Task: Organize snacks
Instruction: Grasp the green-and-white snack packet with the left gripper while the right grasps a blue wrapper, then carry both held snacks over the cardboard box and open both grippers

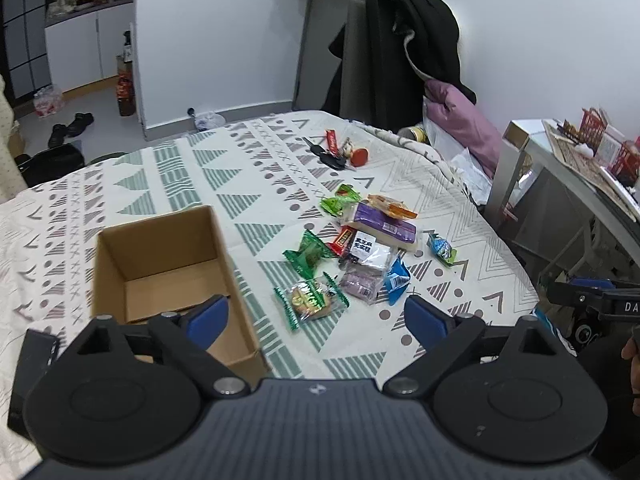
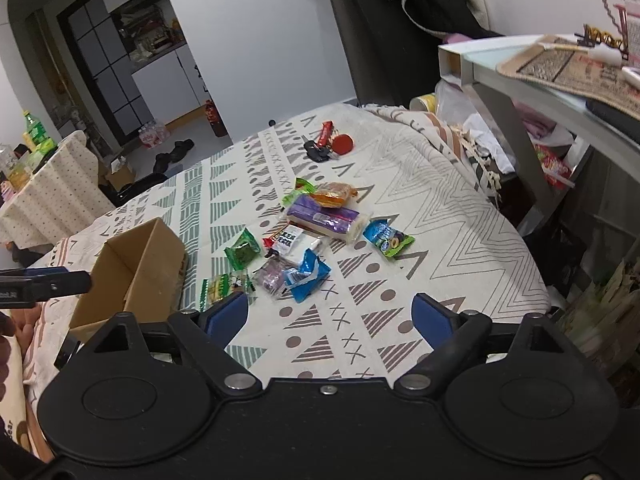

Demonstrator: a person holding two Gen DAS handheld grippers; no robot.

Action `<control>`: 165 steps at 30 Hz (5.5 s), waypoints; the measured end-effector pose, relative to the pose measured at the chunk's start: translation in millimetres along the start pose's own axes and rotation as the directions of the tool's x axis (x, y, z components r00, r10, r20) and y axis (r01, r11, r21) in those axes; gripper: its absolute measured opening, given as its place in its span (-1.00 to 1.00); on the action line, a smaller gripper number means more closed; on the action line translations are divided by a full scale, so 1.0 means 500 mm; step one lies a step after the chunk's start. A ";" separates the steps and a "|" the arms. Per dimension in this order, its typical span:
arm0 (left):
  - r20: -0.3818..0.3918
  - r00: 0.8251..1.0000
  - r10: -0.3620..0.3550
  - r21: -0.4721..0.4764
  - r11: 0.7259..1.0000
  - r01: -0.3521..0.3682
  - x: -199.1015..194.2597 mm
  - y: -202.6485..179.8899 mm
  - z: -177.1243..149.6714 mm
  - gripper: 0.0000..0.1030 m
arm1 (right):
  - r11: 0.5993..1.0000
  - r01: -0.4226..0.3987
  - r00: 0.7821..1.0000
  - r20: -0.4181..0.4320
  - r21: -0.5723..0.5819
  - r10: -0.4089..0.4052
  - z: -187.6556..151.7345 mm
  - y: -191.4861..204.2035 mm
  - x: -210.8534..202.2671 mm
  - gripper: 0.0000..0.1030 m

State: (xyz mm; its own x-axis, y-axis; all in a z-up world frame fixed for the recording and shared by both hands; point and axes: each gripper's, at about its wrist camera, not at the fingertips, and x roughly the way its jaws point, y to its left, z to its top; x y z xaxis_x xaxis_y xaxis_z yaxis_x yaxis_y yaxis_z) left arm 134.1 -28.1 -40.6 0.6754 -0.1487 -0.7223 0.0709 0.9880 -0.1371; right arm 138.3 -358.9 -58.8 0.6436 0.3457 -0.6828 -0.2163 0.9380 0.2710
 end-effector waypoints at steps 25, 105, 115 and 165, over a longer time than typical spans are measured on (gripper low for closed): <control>-0.220 0.975 -0.028 0.100 0.994 0.052 0.303 -0.039 0.028 0.46 | 0.997 0.027 0.997 -0.078 0.073 -0.021 0.042 -0.096 0.164 0.63; -0.027 0.997 0.070 -0.024 0.997 -0.071 0.174 0.027 0.110 -0.63 | 0.989 -0.143 0.988 -0.069 -0.047 0.139 0.105 0.064 0.233 -0.49; 0.035 0.996 0.087 -0.071 0.994 -0.084 0.091 0.082 0.099 -0.63 | 0.972 -0.224 0.974 -0.043 -0.072 0.221 0.103 0.147 0.207 -0.49; 0.010 0.990 0.141 -0.196 0.971 -0.137 0.041 0.255 -0.011 0.55 | 0.929 -0.351 0.935 -0.102 -0.117 0.340 0.064 0.364 0.253 0.03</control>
State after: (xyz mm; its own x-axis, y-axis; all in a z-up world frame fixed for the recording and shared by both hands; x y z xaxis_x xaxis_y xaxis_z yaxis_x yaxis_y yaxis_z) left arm 153.0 94.7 -76.7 0.6863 -0.0071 -0.7273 -0.1671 0.9717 -0.1671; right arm 203.9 -145.4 -74.2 0.4532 0.6447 -0.6156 -0.5125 0.7535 0.4119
